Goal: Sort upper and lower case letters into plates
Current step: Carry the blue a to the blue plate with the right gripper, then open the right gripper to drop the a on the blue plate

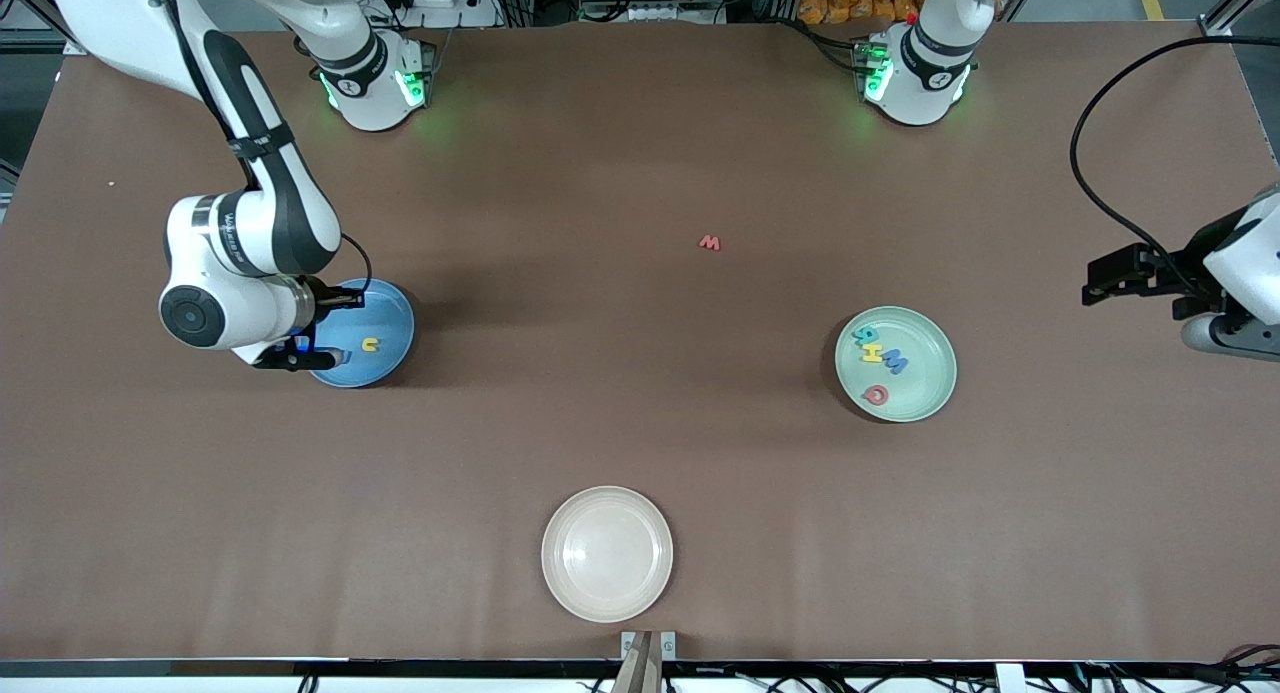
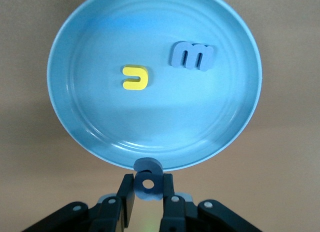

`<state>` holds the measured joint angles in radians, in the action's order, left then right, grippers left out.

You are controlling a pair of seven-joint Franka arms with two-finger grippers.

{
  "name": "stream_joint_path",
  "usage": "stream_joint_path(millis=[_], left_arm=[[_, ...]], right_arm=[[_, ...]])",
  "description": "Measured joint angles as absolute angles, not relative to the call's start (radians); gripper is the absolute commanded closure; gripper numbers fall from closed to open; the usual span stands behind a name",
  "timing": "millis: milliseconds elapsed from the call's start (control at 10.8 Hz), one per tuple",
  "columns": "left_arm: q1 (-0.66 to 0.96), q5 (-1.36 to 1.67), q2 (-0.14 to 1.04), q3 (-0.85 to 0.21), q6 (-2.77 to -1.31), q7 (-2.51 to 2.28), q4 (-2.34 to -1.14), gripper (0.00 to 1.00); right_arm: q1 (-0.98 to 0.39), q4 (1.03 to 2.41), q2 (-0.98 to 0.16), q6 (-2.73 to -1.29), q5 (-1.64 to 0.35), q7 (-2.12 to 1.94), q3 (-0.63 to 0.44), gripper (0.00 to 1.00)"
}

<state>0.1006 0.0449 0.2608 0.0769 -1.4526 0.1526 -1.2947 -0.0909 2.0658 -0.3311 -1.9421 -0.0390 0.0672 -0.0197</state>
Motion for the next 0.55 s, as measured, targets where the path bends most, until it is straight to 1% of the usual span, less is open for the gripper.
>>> stream_joint_path(millis=[92,185,277,462,555], left_arm=[[0.101,0.045,0.249,0.075,-1.444,0.158,-1.32,0.0],[0.101,0.045,0.219,0.068,-1.456,0.158,-1.375,0.0],[0.102,0.045,0.171,0.06,-1.504,0.158,-1.456,0.0],[0.102,0.045,0.067,0.055,-1.587,0.158,-1.614,0.0],[0.102,0.044,0.038,0.054,-1.601,0.158,-1.65,0.0]], right_arm=[[-0.092,2.062,-0.33,-1.95,-0.039,0.062,-0.019,0.33],[-0.094,2.049,-0.326,-1.952,-0.039,0.049,-0.019,0.31],[-0.097,2.034,-0.318,-1.952,-0.039,0.031,-0.018,0.36],[-0.104,2.012,-0.306,-1.95,-0.04,-0.013,-0.015,0.39],[-0.119,2.0,-0.303,-1.95,-0.043,-0.018,-0.014,0.39]])
